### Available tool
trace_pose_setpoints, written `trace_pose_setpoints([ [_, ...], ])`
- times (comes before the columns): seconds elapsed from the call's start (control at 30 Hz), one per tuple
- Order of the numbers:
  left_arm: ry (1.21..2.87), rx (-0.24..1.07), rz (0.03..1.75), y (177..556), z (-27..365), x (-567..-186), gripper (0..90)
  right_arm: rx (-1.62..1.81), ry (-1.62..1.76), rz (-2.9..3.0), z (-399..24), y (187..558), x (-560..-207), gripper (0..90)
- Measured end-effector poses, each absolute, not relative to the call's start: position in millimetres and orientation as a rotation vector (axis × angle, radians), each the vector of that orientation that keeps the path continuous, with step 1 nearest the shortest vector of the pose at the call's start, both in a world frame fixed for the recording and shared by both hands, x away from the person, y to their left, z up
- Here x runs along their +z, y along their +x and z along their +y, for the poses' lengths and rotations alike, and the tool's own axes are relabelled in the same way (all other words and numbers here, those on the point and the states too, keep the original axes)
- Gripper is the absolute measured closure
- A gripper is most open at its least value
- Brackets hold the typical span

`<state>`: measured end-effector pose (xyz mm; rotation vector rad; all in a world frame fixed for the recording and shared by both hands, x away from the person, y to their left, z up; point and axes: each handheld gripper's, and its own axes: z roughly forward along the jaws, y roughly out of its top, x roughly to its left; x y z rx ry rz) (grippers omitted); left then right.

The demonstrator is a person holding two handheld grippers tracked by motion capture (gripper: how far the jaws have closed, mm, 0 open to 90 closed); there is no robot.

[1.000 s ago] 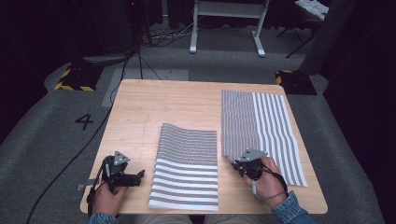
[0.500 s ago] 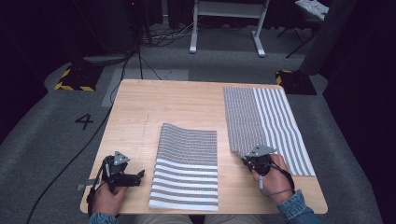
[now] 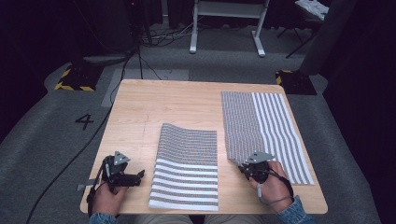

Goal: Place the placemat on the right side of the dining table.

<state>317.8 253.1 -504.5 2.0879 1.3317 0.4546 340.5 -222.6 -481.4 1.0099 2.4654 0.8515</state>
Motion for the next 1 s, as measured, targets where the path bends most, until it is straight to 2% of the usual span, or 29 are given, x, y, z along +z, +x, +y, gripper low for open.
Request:
trace_pose_setpoints([
  [0.8, 2.088, 0.454, 1.332, 317.8, 253.1, -504.5, 0.2, 0.863, 1.072, 2.407, -227.9, 353.1, -483.7, 81.9],
  [0.87, 2.088, 0.455, 1.331, 317.8, 253.1, -504.5, 0.2, 0.877, 1.082, 2.407, -228.5, 352.2, -482.7, 75.9],
  [0.93, 2.089, 0.456, 1.332, 317.8, 253.2, -504.5, 0.2, 0.947, 1.089, 2.411, -229.6, 350.5, -481.4, 62.5],
  [1.0, 2.089, 0.456, 1.332, 317.8, 253.2, -504.5, 0.2, 1.07, 1.112, 2.414, -229.0, 346.4, -477.6, 59.9],
])
